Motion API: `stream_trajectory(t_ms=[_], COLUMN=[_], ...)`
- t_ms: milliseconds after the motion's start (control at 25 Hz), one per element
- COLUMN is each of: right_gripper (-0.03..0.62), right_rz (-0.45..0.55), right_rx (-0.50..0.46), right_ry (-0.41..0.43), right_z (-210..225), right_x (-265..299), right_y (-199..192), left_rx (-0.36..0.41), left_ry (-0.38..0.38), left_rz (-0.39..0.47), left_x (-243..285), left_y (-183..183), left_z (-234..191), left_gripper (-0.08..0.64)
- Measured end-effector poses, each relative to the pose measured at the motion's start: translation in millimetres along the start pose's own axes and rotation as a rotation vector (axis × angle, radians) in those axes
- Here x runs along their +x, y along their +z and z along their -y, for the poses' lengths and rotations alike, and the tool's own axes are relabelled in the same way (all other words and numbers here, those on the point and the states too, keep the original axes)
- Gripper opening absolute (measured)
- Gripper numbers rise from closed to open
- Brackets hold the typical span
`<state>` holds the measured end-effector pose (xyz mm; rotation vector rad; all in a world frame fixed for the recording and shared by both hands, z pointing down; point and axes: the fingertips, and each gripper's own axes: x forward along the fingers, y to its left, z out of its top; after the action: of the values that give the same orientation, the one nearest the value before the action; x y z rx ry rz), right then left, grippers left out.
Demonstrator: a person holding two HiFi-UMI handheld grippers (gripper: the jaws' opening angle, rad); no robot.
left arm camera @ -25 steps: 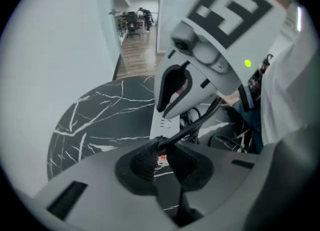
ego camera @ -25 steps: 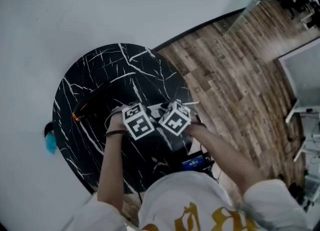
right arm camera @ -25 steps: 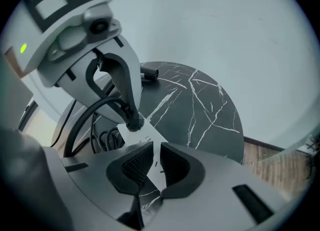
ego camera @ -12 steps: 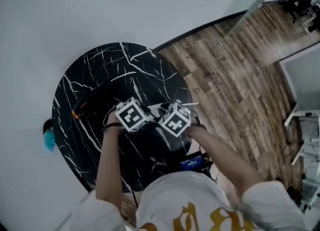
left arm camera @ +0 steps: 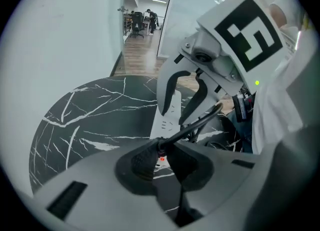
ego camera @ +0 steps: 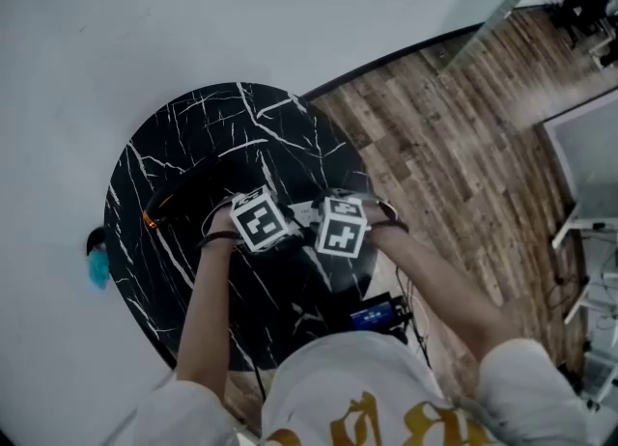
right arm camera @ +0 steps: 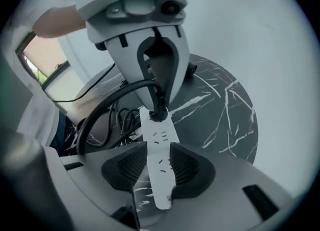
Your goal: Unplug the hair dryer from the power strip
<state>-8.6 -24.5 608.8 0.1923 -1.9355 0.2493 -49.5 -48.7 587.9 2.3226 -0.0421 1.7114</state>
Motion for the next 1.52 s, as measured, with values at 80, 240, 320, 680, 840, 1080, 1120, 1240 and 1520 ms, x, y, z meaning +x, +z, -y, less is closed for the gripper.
stream_trajectory(t_ms=[80, 240, 320, 680, 840, 1080, 1120, 1240, 1520], right_gripper=[0.129, 0.149, 0.158, 0.158, 0.158, 0.158, 0.158, 0.158, 0.158], right_rz=[-0.027, -0.034, -0.042, -0.049, -0.053, -0.061, -0.064, -0.064, -0.071], right_rx=[-0.075, -0.067, -0.068, -0.074, -0.074, -0.062, -0.059, -0.059, -0.046], right_ry=[0.001, 0.038, 0.038, 0.012, 0.012, 0.004, 0.003, 0.004, 0.007], right_z=[0.0, 4.4, 5.3, 5.2, 5.3, 5.0, 5.5, 4.2, 3.1], right_x=[1.6, 0.7, 1.1, 2.6, 2.5, 3.1, 2.8, 2.9, 2.7], right_y=[-1.1, -1.3, 0.5, 1.1, 2.3, 2.9, 2.6, 2.1, 1.5], left_rx=[-0.001, 0.020, 0.028, 0.027, 0.045, 0.040, 0.039, 0.022, 0.020], left_ry=[-0.002, 0.008, 0.009, -0.037, 0.001, 0.008, 0.011, 0.018, 0.011], left_rz=[0.002, -0.006, -0.012, -0.047, -0.058, -0.064, -0.061, -0.050, -0.076], left_x=[1.6, -0.9, -1.9, -2.9, -1.4, -3.2, -4.2, -5.8, 0.3], left_y=[1.1, 3.2, 5.0, 5.1, 5.5, 4.5, 5.6, 4.6, -2.0], left_z=[2.2, -1.3, -2.3, -0.4, 10.3, 10.5, 11.7, 4.0, 14.7], left_gripper=[0.051, 0.051, 0.051, 0.049, 0.049, 0.049, 0.049, 0.049, 0.049])
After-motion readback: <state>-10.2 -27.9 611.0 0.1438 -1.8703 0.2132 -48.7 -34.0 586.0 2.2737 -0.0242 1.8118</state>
